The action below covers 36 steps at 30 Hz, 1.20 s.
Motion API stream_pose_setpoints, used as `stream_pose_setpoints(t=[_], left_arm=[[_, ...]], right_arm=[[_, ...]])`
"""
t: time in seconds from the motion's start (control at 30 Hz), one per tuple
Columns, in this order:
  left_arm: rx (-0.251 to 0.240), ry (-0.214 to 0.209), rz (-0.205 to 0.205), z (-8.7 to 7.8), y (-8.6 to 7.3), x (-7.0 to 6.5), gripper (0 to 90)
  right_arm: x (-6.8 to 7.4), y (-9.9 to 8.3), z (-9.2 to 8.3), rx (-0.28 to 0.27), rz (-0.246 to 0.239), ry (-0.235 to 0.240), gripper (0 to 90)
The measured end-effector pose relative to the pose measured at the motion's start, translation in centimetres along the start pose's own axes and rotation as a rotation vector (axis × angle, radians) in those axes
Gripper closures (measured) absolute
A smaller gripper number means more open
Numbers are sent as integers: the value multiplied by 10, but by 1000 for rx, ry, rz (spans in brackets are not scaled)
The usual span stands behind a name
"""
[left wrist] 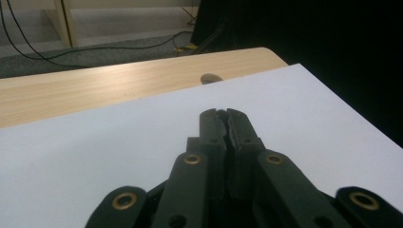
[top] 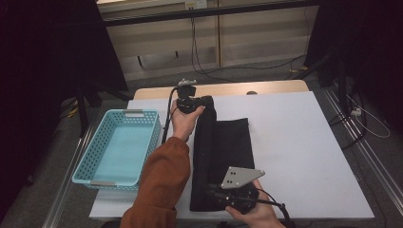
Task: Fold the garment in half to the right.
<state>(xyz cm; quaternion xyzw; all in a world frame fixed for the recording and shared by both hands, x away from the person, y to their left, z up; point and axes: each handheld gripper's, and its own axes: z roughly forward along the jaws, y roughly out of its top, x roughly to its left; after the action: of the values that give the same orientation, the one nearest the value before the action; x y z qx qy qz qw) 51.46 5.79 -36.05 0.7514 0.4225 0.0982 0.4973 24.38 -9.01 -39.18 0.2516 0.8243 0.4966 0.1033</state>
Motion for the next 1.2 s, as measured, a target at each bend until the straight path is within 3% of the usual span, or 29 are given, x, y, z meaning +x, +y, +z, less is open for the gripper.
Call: stream_pose_setpoints(t=[0.3, 0.53, 1.2], left_arm=[[18, -2, 6, 18, -9, -7, 863], [37, 0, 7, 26, -15, -8, 862], [98, -25, 22, 57, -34, -19, 861]], right_arm=[[-5, -8, -6, 17, 23, -5, 851], [-11, -25, -3, 74, 47, -9, 849], [-23, -52, -9, 161, 97, -34, 816]])
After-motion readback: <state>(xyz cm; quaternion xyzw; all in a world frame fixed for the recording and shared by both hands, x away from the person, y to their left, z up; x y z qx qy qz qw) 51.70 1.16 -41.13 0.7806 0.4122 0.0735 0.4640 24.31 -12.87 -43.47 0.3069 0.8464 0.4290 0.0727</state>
